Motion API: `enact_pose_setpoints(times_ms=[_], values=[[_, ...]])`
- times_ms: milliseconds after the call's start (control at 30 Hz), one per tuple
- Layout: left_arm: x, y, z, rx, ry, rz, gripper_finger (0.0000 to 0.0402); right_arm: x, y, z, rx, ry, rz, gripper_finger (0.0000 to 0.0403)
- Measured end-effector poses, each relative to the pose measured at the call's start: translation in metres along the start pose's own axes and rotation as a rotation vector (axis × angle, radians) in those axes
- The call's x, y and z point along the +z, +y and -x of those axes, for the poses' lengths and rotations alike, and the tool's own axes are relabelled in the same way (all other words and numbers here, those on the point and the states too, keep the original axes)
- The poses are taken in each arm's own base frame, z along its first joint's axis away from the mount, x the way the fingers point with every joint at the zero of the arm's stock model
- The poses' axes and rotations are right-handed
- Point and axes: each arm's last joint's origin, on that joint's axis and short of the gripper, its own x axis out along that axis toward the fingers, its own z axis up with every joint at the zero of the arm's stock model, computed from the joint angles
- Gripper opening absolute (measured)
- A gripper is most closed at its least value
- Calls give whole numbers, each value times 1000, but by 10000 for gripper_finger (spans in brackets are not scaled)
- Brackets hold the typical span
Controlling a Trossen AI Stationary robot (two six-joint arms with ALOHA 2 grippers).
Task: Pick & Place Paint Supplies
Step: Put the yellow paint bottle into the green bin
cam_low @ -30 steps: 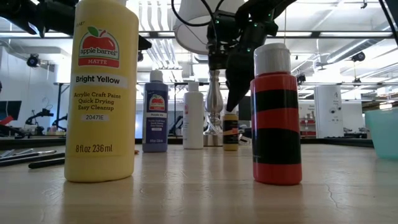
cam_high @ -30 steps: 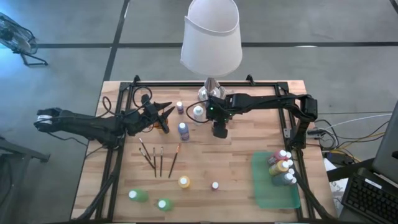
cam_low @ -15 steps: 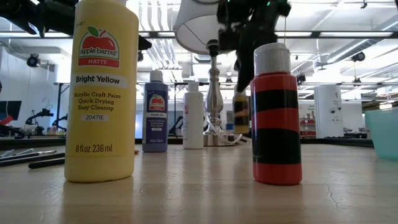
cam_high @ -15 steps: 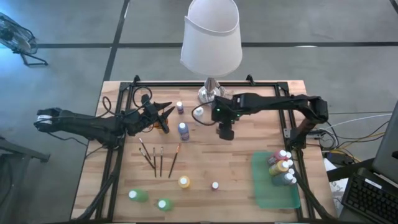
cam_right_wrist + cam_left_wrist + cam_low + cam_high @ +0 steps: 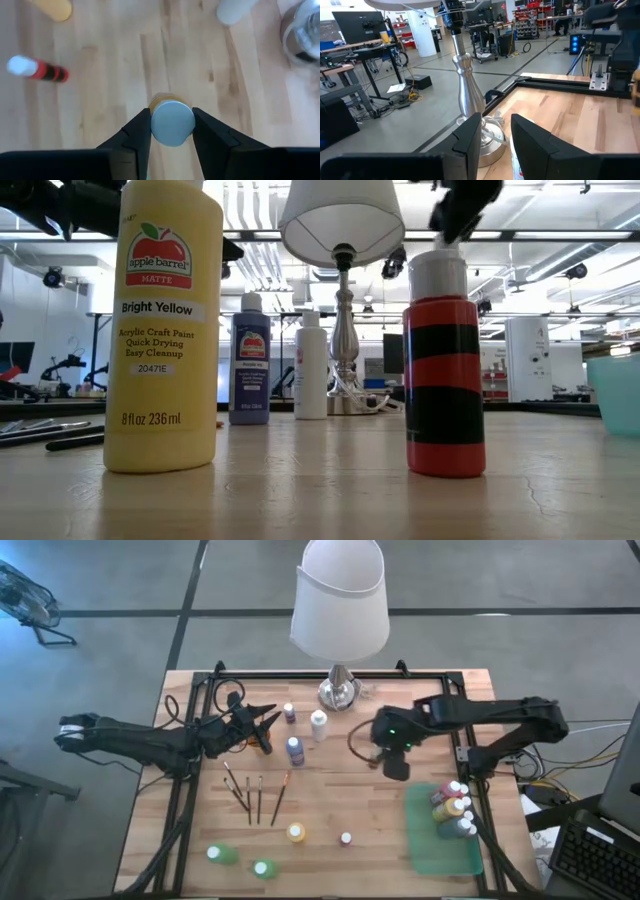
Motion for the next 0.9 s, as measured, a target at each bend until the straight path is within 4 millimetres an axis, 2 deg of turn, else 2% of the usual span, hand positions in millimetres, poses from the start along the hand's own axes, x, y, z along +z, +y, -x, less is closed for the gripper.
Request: enact_pose_setpoints(times_ms=[133, 333, 567, 900], values=[[0, 0, 0, 0, 0, 7, 113, -18, 8, 18, -29, 31, -44, 112], [0, 0, 0, 0, 0, 34, 113, -46, 18, 31, -63, 90, -124, 121], [0, 0, 0, -1, 0, 62, 113, -70, 32, 25, -53, 149, -180, 113], [-2, 0, 0, -7, 17, 78, 113, -100, 56, 3, -81, 246, -184, 112]])
